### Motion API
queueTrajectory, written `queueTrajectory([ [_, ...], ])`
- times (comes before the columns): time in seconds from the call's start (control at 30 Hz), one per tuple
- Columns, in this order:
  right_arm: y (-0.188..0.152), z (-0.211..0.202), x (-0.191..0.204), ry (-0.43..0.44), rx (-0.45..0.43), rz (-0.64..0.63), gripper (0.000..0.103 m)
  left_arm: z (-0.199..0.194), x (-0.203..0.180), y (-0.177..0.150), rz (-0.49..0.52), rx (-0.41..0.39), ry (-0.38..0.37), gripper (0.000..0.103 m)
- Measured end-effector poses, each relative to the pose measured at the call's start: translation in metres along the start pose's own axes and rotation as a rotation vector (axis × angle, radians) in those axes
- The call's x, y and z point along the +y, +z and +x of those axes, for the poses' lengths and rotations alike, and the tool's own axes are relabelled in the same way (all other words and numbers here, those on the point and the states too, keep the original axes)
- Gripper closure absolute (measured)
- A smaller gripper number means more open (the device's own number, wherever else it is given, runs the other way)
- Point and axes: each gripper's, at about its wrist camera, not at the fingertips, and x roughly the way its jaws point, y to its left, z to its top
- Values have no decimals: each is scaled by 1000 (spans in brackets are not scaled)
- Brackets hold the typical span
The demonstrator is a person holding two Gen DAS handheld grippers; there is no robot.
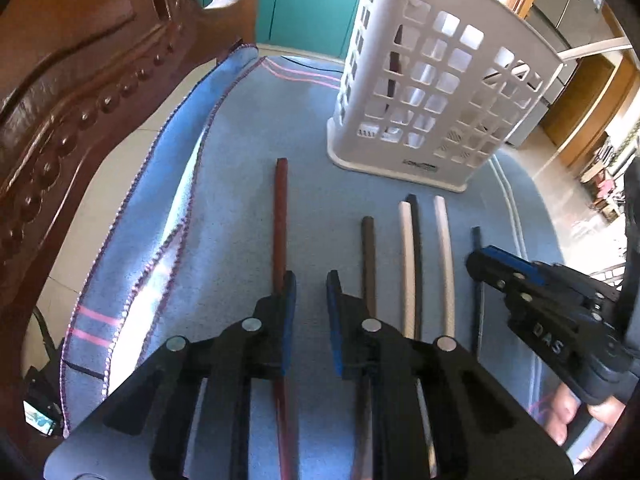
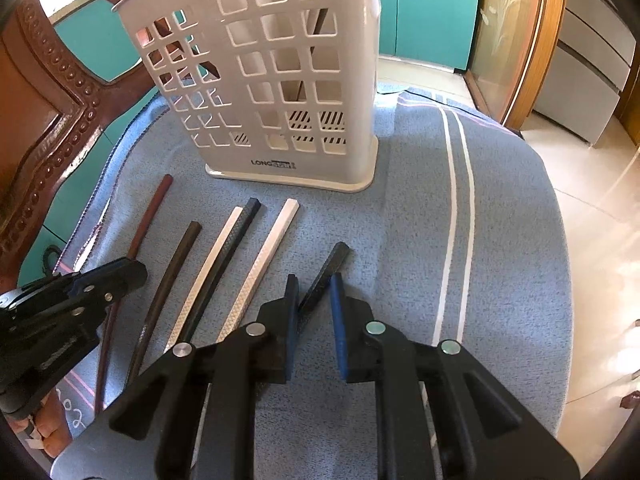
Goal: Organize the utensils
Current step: 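Lower both tools over the remaining chopsticks on the cloth, then close the left tool on a dark brown chopstick while the right tool grasps a black chopstick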
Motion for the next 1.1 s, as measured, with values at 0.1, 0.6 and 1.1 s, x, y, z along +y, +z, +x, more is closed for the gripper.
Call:
queueTrajectory([
  [0.1, -1, 1, 6, -17, -4, -19, 85, 0, 2, 5, -16, -11, 3, 83],
  [0.6, -4, -6, 24, -72, -11, -319, 87, 4, 20, 22, -63, -20, 23, 74],
  [1.1, -5, 1, 17, 24, 44, -185, 88, -12, -3, 5, 17, 66, -84, 93],
])
